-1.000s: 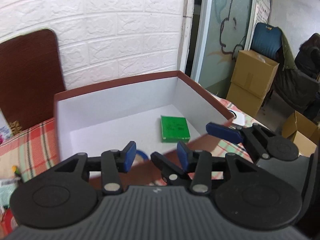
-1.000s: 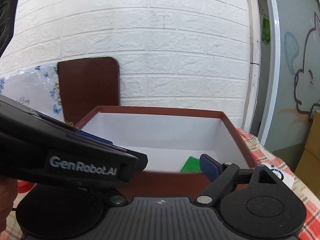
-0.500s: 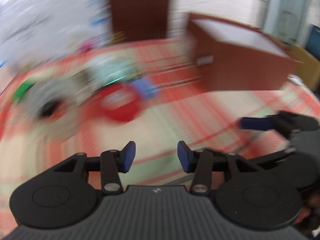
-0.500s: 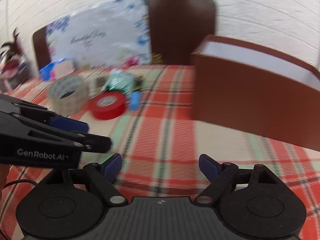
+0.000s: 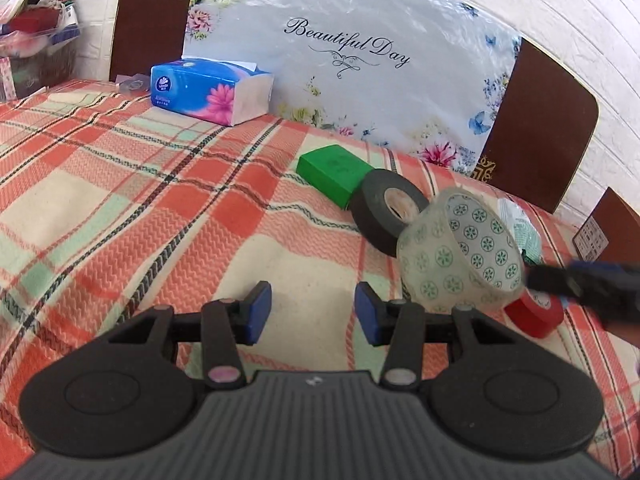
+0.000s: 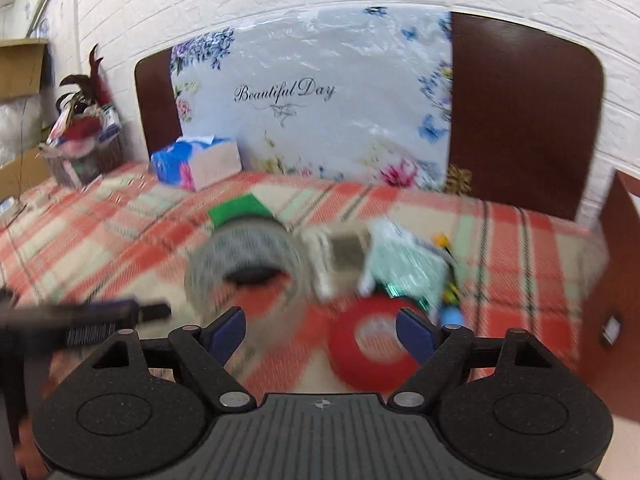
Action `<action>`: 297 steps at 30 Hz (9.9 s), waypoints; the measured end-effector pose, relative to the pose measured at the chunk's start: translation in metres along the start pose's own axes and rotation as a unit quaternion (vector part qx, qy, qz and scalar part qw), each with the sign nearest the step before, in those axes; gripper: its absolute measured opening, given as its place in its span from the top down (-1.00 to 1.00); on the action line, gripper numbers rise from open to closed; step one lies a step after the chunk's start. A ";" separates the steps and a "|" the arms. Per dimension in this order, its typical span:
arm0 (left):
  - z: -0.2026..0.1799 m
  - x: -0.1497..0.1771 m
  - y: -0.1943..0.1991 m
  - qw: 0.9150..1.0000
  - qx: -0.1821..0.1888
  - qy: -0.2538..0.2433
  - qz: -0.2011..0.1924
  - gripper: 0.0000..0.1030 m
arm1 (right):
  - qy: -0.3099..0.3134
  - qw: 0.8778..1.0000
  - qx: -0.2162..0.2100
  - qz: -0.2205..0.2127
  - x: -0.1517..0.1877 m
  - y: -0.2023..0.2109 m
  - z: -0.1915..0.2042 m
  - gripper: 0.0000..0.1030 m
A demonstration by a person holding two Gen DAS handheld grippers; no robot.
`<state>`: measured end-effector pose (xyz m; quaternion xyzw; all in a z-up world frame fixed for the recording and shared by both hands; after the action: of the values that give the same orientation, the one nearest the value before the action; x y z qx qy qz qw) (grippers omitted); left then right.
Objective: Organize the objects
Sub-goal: 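Move the left gripper to the clear tape roll and grasp it, then drop the clear tape roll into the brown box with the left gripper, then move the left gripper to the red tape roll and grasp it, then release the red tape roll into the brown box with the left gripper, then move the left gripper to the snack packet and grasp it, then drop the snack packet into the brown box with the left gripper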
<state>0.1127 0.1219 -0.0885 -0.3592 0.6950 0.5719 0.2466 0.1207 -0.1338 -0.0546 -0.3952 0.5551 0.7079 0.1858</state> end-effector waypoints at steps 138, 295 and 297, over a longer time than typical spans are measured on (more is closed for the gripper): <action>-0.088 0.012 -0.015 0.988 -0.049 -0.131 0.065 -0.66 | 0.013 0.996 0.087 -0.008 0.077 0.067 -0.048 -0.45; -0.279 0.017 0.041 0.946 0.206 -0.203 0.147 0.43 | 0.014 0.988 0.127 -0.085 0.095 0.124 -0.089 0.18; -0.303 0.007 0.058 0.941 0.226 -0.224 0.113 0.42 | 0.022 0.979 0.164 -0.121 0.088 0.145 -0.098 0.18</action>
<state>0.0834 -0.1696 0.0101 -0.0758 0.7691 0.4895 0.4040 -0.0007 -0.2864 -0.0362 -0.4394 0.6155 0.5705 0.3203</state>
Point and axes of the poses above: each gripper's, at about its wrist camera, not at the fingertips, and y roughly against the way its jaws point, z to its left, x to its underside, the point moved 5 cm from there along -y, roughly the way its jaws point, and after that the axes turned 5 degrees about z, right-handed, at the moved point
